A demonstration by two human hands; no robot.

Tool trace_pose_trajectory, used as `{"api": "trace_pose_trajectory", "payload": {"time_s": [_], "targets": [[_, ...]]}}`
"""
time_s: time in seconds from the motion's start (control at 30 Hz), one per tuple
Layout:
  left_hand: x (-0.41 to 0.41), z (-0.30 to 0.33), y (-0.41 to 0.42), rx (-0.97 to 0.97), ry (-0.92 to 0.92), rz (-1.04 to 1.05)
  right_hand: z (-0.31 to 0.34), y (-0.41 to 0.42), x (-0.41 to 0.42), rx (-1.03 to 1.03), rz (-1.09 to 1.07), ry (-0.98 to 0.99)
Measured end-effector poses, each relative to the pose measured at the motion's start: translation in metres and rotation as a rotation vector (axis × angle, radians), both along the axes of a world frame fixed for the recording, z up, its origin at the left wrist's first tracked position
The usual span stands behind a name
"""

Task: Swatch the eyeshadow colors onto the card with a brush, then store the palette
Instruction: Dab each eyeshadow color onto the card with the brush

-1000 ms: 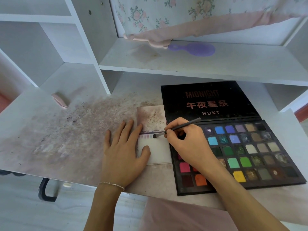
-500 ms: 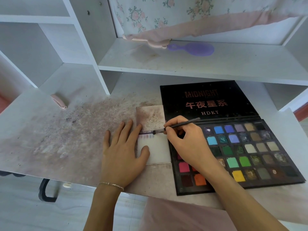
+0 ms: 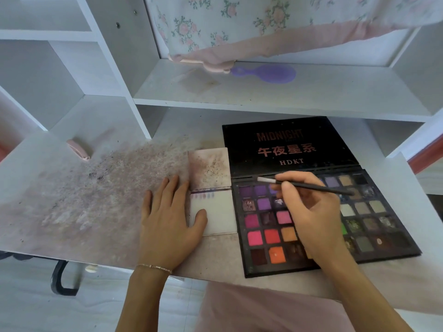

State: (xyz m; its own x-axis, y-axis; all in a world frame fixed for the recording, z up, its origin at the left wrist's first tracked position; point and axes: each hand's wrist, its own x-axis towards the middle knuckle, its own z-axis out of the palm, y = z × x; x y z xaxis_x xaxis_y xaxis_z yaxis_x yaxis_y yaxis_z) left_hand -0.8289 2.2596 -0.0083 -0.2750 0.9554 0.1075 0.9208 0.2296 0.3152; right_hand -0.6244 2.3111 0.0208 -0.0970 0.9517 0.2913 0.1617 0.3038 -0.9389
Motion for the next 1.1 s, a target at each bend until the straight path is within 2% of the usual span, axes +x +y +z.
{"api": "trace_pose_trajectory", "payload": {"time_s": [0.17, 0.43, 0.67, 0.97, 1.1], "targets": [[0.004, -0.001, 0.007, -0.006, -0.009, 0.008, -0.003, -0.009, 0.028, 0.064, -0.124, -0.030], [0.009, -0.003, 0.024, -0.023, 0.008, -0.027, -0.010, -0.007, 0.048, 0.032, -0.215, -0.011], [0.014, -0.004, 0.020, 0.029, -0.007, -0.016, -0.011, 0.005, 0.075, 0.022, -0.309, -0.092], [0.029, -0.005, 0.010, 0.078, -0.096, 0.059, -0.018, 0.006, 0.078, 0.038, -0.486, 0.029], [0.026, -0.006, 0.013, 0.071, -0.080, 0.060, -0.017, 0.004, 0.065, 0.014, -0.473, 0.064]]}}
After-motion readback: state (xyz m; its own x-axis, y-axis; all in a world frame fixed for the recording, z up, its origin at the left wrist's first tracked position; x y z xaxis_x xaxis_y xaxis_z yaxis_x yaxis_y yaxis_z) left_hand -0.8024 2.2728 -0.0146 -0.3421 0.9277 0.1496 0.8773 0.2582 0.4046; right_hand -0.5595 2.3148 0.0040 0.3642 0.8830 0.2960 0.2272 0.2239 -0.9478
